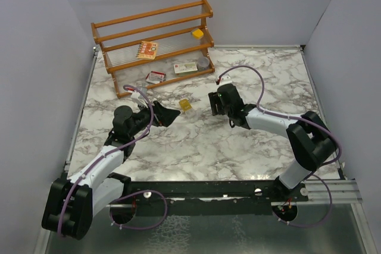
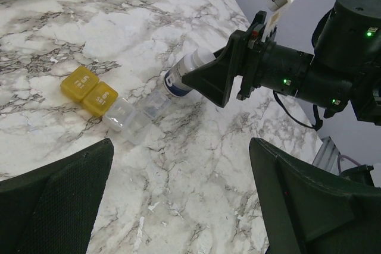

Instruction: Sort the pills into containers

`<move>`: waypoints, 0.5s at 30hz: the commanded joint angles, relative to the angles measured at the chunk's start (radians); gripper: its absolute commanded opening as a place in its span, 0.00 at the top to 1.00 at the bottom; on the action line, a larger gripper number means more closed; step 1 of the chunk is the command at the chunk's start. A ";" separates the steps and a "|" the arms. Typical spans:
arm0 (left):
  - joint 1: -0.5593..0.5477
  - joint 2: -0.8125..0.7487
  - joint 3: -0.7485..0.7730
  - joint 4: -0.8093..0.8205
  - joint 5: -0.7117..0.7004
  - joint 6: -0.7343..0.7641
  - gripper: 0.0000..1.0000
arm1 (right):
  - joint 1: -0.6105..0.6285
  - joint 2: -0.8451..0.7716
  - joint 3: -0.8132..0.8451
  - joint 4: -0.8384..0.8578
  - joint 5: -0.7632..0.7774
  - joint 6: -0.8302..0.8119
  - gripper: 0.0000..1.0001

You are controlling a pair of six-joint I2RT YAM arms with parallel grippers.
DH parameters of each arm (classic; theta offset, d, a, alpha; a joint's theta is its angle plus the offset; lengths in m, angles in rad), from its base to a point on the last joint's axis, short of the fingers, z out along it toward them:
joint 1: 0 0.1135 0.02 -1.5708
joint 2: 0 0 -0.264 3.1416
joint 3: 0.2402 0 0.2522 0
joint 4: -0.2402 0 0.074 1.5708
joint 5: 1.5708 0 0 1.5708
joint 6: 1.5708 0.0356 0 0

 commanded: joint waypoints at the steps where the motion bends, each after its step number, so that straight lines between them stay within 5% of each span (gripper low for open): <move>1: 0.004 0.002 0.016 0.005 -0.009 0.009 0.01 | 0.001 0.011 -0.011 0.037 0.046 0.018 0.35; 8: 0.004 0.002 0.015 0.005 -0.011 0.005 0.01 | 0.001 0.016 -0.004 0.031 0.052 0.018 0.48; 15: 0.004 -0.001 0.015 0.005 -0.010 0.000 0.01 | 0.001 0.025 0.009 0.029 0.055 0.014 0.41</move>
